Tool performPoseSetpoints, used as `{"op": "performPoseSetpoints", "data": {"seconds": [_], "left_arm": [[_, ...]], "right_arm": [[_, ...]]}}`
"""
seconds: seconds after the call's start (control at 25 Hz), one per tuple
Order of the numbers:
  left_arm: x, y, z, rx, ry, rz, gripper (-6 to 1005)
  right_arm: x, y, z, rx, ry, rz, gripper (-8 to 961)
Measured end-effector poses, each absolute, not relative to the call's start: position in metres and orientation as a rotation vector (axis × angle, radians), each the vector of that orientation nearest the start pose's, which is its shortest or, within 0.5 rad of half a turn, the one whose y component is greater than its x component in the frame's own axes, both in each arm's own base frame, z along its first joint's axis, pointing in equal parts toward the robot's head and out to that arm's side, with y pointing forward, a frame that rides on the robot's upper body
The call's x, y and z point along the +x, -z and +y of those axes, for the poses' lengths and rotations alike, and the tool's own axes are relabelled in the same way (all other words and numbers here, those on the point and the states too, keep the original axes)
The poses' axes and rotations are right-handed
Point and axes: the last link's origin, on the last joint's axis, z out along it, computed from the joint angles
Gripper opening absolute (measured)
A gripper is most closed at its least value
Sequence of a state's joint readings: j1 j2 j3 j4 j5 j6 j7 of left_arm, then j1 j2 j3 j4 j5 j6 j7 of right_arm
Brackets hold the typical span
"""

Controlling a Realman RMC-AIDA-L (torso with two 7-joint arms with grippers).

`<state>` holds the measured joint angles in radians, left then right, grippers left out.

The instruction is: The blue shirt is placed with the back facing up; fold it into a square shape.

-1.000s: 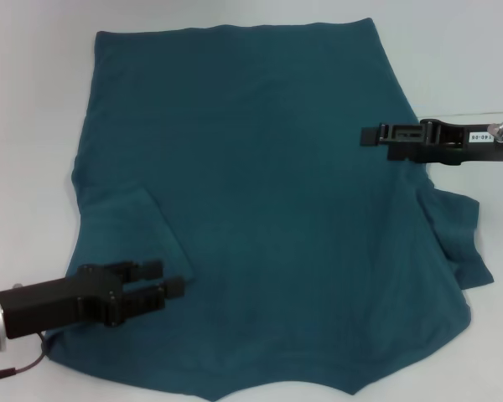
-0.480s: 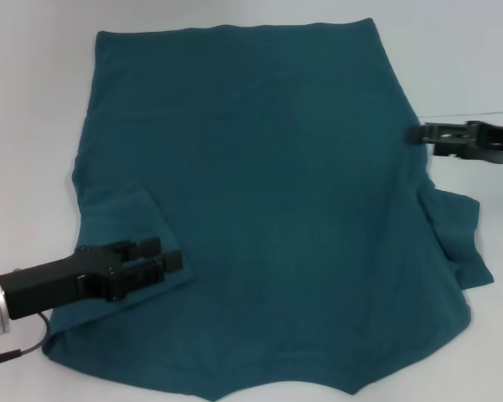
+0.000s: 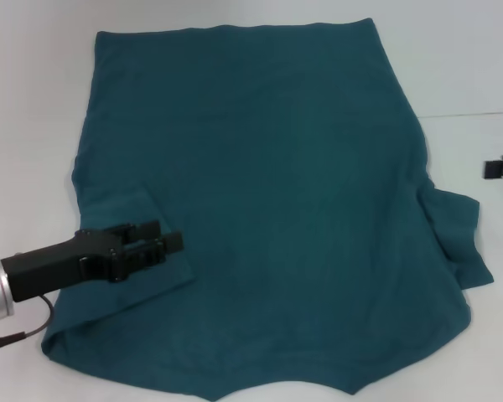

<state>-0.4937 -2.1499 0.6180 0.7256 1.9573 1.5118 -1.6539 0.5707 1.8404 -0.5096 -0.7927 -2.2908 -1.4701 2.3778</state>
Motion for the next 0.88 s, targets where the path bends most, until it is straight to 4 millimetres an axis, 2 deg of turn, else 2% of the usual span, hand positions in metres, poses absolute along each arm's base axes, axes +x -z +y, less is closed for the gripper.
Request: {"op": "performPoseSetpoints", "data": {"seconds": [0.12,0.28,0.44,0.68,0.88], "left_arm": [[-0.259,0.002,0.333,-2.514,0.875,-1.022,585],[-0.257,0.001,0.335,-2.515,0.876,-1.013,585],[-0.254,0.001,0.337,-2.519,0.879,-1.006,585],[-0.252,0.001,0.339,-2.52,0.882,-0.998,585],[-0.249,0.0,0.342,-2.516,0.888,-0.985,584]], "right_arm": [[0.325,-0.152,0.368,-1.978,-0.377,1.686,910],[0.332,-0.153,0.361,-1.918,-0.334,1.767,910],[0.338,-0.148,0.355,-1.885,-0.401,1.841,909],[0.348,-0.129,0.346,-1.826,-0.562,1.977,909],[0.357,-0.117,0.345,-1.759,-0.608,2.028,909]]}}
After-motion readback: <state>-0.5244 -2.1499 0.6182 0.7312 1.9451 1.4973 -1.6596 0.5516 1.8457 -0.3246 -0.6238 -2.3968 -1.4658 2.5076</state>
